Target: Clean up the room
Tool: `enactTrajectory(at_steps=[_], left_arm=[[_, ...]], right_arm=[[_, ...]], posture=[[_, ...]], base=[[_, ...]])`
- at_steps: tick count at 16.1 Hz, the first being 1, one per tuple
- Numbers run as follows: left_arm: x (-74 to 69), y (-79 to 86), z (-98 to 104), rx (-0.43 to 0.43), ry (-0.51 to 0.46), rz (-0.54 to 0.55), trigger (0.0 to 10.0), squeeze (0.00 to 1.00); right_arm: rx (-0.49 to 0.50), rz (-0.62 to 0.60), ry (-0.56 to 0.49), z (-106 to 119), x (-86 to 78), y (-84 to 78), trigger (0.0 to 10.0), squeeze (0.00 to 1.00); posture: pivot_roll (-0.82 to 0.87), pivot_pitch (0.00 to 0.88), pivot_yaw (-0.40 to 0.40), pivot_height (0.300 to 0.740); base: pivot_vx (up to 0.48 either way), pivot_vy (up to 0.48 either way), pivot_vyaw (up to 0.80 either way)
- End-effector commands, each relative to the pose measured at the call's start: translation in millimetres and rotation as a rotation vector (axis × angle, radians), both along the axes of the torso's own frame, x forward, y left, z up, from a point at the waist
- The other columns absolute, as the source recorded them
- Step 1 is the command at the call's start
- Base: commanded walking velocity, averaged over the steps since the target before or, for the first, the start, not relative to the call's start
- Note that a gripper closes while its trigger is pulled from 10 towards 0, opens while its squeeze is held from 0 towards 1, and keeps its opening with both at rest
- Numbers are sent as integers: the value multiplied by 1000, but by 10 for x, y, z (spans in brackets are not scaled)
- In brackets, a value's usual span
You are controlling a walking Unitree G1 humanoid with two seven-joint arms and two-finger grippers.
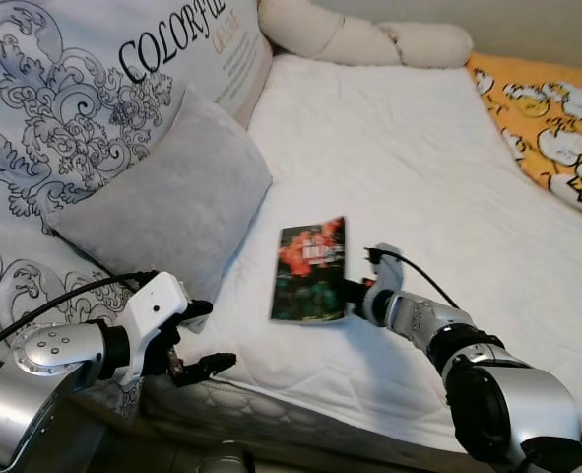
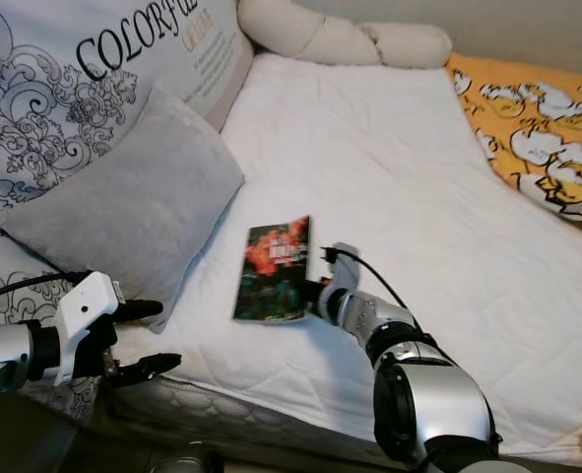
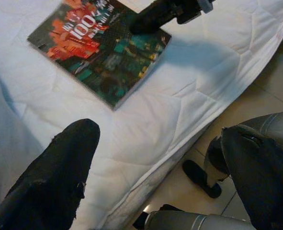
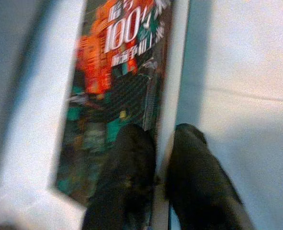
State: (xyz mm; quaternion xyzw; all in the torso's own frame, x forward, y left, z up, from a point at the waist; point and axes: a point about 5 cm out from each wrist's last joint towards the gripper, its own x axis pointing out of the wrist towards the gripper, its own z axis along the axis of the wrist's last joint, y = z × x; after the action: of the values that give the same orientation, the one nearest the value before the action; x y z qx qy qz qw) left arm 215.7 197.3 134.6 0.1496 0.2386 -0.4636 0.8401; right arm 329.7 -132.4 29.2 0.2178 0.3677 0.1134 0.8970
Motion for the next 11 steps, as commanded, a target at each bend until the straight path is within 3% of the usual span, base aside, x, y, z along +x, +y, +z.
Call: enactTrajectory(at_steps=[1, 6, 8, 11], left_arm=[[-12, -6, 28, 1, -4, 1, 10000, 0], [29, -38, 2, -8, -6, 10, 10000, 0], [125, -118, -32, -43, -37, 37, 10000, 0], [196, -175, -72, -74, -53, 63, 10000, 0]], right_arm=[[-25, -54, 4, -25, -11, -119, 10000, 1000], [-50, 16, 11, -93, -80, -125, 10000, 1000], [-156, 52, -24, -101, -80, -214, 10000, 1000], [-144, 20, -39, -69, -54, -262, 10000, 1000]], posture=[[273, 97, -17, 740], [252, 59, -26, 740], [220, 0, -33, 740], [199, 0, -38, 740]], base=[[0, 0, 0], [0, 0, 0], [0, 0, 0], [0, 0, 0]])
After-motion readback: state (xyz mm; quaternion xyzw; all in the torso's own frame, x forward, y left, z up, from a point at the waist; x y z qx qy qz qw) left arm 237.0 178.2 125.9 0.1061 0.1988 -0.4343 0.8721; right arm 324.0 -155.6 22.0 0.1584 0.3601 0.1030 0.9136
